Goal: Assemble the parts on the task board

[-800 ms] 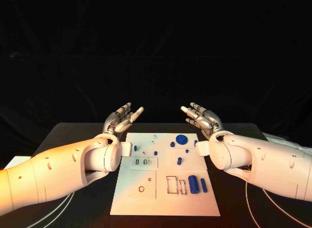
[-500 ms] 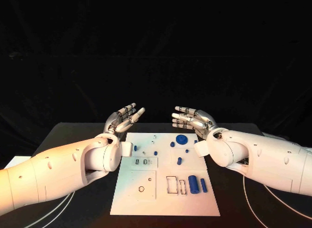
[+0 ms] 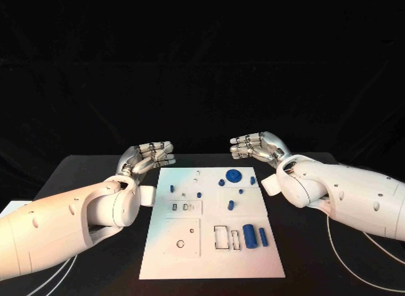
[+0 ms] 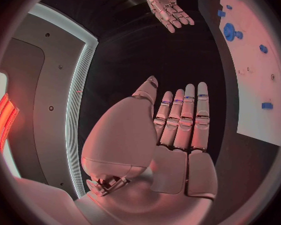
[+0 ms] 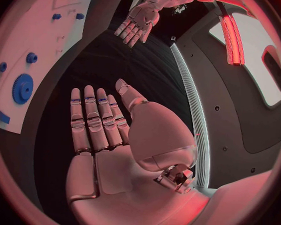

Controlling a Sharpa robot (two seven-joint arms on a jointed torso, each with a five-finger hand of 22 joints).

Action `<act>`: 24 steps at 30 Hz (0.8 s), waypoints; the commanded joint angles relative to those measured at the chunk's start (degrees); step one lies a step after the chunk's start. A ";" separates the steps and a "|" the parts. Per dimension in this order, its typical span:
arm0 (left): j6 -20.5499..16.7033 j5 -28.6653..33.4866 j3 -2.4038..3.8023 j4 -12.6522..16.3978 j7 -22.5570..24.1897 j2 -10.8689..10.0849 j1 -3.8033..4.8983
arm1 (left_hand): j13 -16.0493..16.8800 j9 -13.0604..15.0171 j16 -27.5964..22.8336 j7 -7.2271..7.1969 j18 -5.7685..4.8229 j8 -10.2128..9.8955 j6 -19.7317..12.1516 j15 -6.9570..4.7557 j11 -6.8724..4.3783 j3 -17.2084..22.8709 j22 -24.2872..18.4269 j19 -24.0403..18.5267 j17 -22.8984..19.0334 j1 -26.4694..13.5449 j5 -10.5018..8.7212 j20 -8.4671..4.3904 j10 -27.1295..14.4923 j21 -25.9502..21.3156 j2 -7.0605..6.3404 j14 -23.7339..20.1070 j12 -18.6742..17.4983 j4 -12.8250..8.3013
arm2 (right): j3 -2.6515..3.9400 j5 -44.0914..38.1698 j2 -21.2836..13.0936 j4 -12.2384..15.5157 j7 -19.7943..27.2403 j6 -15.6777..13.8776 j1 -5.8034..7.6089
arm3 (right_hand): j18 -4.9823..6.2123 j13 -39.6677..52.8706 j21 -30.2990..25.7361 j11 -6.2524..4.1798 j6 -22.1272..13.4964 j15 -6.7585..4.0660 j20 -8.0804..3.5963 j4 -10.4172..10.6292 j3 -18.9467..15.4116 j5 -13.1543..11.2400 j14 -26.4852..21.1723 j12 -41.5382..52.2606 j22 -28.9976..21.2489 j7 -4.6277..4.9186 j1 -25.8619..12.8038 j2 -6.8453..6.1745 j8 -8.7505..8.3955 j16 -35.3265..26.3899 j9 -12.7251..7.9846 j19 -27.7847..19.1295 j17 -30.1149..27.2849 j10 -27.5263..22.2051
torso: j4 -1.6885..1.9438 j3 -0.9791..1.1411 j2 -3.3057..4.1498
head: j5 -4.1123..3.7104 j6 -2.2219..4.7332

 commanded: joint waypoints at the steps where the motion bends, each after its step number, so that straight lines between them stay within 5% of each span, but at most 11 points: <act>1: 2.17 -0.48 0.20 1.65 0.18 -1.07 0.25 | -0.04 0.05 0.89 -1.51 1.17 0.61 7.15 -2.45 -2.11 2.58 0.52 9.33 1.80 2.33 -0.42 -2.61 9.26 2.00 0.49 8.26 -0.77 -2.66 | 0.24 -10.95 -0.50 0.01 -1.01 -1.97 0.64 | 1.34 0.13 0.97 -1.40 6.21 -1.65 -1.29 -2.43 4.83 0.44 6.38 -0.91 -0.14 -1.00 -0.90 -0.88 -0.26 -0.57 0.21 4.53 0.21 6.20 | 0.35 0.10 1.55 | -0.29 0.25; 10: 4.32 -2.10 0.71 7.69 -0.47 -4.55 0.55 | -0.02 -0.14 1.30 -1.75 0.98 -0.56 8.27 -3.52 -2.53 3.14 1.17 12.59 4.34 0.73 -0.58 -3.71 11.32 3.09 -0.89 12.06 -3.00 -2.64 | 0.89 -33.51 -1.32 -0.25 -10.76 2.18 2.64 | 1.27 0.25 4.91 -2.68 8.15 -4.26 -4.67 -2.81 8.00 0.62 14.28 -0.88 1.15 -1.97 -1.78 -3.66 -0.50 1.29 0.32 12.87 1.33 8.96 | 1.03 0.37 4.47 | -0.90 0.89; 17: 5.65 -3.07 1.08 12.25 -0.83 -6.35 0.69 | -0.01 -0.29 0.67 -1.41 0.79 -1.44 7.83 -3.24 -2.18 2.50 1.14 12.77 5.22 -0.59 -0.64 -3.59 10.97 2.87 -1.71 11.87 -4.00 -2.31 | 1.42 -54.69 -1.23 1.05 -20.09 8.19 3.85 | 1.18 0.22 14.54 -4.82 9.98 -8.32 -10.27 -2.44 7.08 -0.28 27.95 -0.98 5.71 -3.69 -0.52 -6.23 -0.47 7.94 0.43 24.53 5.21 11.37 | 1.56 0.67 6.65 | -1.65 1.23; 24: 5.99 -3.20 1.65 15.19 -1.05 -7.30 1.03 | 0.06 -0.34 -0.19 -1.05 0.67 -2.16 7.37 -2.82 -1.80 1.49 0.88 12.40 5.83 -1.67 -0.51 -3.25 10.29 2.22 -2.32 11.21 -4.24 -2.20 | 1.51 -65.09 -0.42 1.64 -25.38 13.35 5.29 | 0.77 0.19 21.75 -5.33 10.44 -9.28 -11.62 -1.07 7.68 -0.66 29.18 -1.06 9.82 -4.31 -1.43 -7.24 -0.74 20.55 0.24 26.65 13.24 11.29 | 1.85 0.83 8.37 | -2.31 1.72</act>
